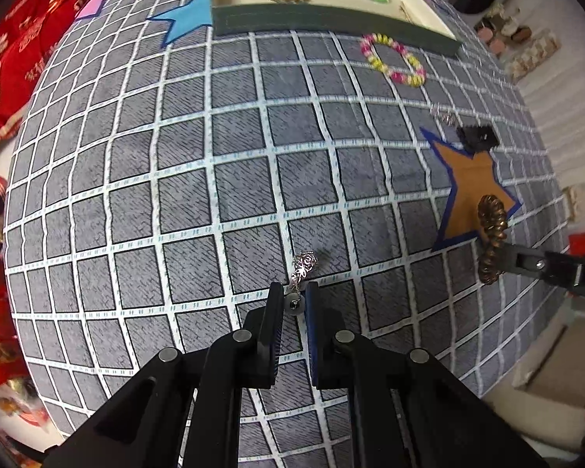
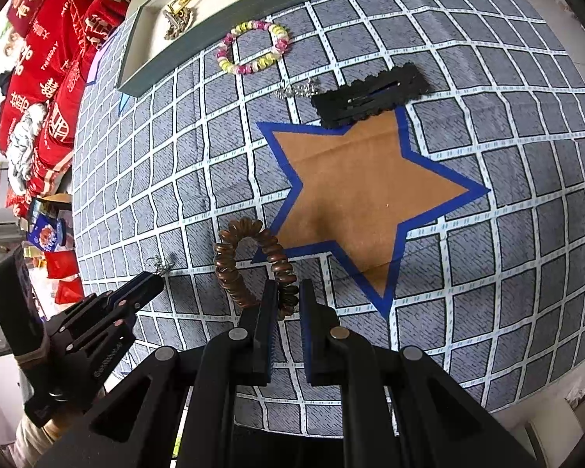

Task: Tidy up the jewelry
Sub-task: 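Carry the coiled hair tie and silver charm into the white tray with both tools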

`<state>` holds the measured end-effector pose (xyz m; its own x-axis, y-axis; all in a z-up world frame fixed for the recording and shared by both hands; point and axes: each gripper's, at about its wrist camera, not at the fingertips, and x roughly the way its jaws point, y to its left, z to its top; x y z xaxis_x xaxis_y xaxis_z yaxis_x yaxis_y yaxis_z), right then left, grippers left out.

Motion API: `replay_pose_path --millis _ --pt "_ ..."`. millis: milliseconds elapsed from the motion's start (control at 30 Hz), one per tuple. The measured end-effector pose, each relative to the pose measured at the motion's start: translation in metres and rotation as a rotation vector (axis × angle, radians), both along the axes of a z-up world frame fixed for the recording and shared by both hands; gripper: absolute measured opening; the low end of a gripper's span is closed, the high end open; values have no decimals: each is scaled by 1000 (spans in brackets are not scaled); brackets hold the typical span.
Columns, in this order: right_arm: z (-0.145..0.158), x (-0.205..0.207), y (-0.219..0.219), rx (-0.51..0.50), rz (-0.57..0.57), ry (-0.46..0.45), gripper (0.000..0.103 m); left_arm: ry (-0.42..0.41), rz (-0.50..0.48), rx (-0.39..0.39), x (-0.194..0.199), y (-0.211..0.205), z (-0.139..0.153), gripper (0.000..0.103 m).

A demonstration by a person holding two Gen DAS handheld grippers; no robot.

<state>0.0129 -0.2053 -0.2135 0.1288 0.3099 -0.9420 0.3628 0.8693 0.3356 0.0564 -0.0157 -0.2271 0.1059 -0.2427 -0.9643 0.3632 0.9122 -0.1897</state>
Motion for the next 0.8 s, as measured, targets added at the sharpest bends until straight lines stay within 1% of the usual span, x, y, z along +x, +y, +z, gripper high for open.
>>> replay_pose_path --millis 233,367,600,800 --pt "16 11 -7 -1 3 -35 12 -49 15 -32 17 6 34 19" --pt "33 26 -18 -13 4 -74 12 -87 27 -64 33 8 56 19" --pt "67 64 -45 -48 12 -154 12 -162 54 -114 82 1 93 19" --pt "87 104 -64 -88 46 -200 12 -218 75 -114 121 -15 103 19"
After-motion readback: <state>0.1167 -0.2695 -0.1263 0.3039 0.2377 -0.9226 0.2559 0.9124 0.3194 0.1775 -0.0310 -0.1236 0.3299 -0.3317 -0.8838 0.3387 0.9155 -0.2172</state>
